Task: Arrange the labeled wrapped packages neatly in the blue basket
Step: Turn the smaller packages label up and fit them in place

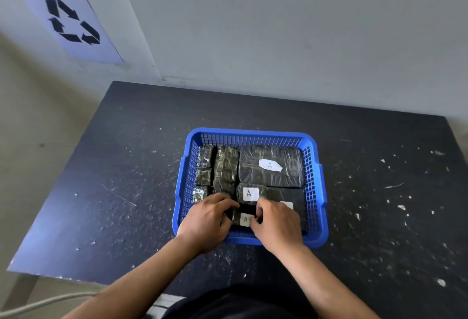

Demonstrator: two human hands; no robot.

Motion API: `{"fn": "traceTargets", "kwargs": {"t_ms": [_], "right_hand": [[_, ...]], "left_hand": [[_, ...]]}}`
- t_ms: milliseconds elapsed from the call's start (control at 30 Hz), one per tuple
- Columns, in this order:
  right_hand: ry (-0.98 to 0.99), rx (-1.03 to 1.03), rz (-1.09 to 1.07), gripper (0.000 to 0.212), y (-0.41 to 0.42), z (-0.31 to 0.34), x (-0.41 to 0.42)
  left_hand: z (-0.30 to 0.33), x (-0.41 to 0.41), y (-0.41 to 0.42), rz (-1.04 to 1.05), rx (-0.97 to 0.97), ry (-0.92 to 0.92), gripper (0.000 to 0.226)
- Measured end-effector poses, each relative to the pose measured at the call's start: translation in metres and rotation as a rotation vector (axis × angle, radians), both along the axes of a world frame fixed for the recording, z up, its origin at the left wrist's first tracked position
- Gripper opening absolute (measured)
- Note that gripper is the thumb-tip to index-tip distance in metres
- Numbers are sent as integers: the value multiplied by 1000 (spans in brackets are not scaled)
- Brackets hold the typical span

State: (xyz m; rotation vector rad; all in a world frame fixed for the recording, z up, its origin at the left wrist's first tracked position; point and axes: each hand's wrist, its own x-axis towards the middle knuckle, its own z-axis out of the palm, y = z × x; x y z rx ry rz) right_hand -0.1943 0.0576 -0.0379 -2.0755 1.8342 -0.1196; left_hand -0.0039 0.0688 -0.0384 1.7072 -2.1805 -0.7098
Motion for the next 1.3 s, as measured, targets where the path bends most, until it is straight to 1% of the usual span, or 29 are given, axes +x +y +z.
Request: {"fn": "traceTargets", "kwargs": {"t_ms": [100,167,233,267,333,400,433,500,600,667,700,767,833,933,1033,1067,1167,1233,1300], "right_hand": [[-31,-107,74,33,-9,7,8],[-50,-209,150,33,-22,9,20],[-46,-220,221,37,-38,9,34],[-22,-198,248,42,-45,9,41],[71,-134,297,53,-55,3,53],[143,-50,313,63,-63,-5,57],[144,-26,301,65,-65,-8,55],[72,-48,276,60,-65,-10,48],[-128,-231,198,45,-54,-11,41],[-223,-343,143,47,-47,-9,41],[-242,-365,139,51,-45,-8,43],[-226,-364,187,57,-45,-3,49],[-169,-349,275,56,-45,1,52],[-136,-277,363,58,-42,0,51],[-79,-222,404,71,-46,-1,49],[-45,-238,420,69,-49,0,50],[-10,-351,459,51,-59,8,57],[-60,-429,442,47,-67,20,61],[-148,-493,369,46,-78,34,62]], "left_hand": [[1,0,-2,87,-95,-8,37],[1,2,-2,139,-192,-85,33],[-1,11,-4,195,-265,-192,30],[-1,17,-5,208,-245,-262,34],[-1,29,-6,178,-140,-406,48],[-2,34,-7,127,-57,-470,55],[-2,34,-8,113,-39,-474,56],[-3,33,-9,113,-36,-462,58],[-5,35,-9,126,-43,-451,68],[-7,36,-9,124,-49,-441,70],[-8,36,-8,121,-55,-436,67],[-7,35,-8,111,-64,-439,56],[-7,34,-8,110,-59,-454,48],[-9,34,-9,112,-69,-463,44],[-8,34,-10,102,-65,-450,44],[-7,34,-10,98,-62,-448,43],[-7,35,-9,95,-51,-439,45],[-7,36,-10,98,-37,-428,52],[-8,37,-9,101,-21,-405,57]]}}
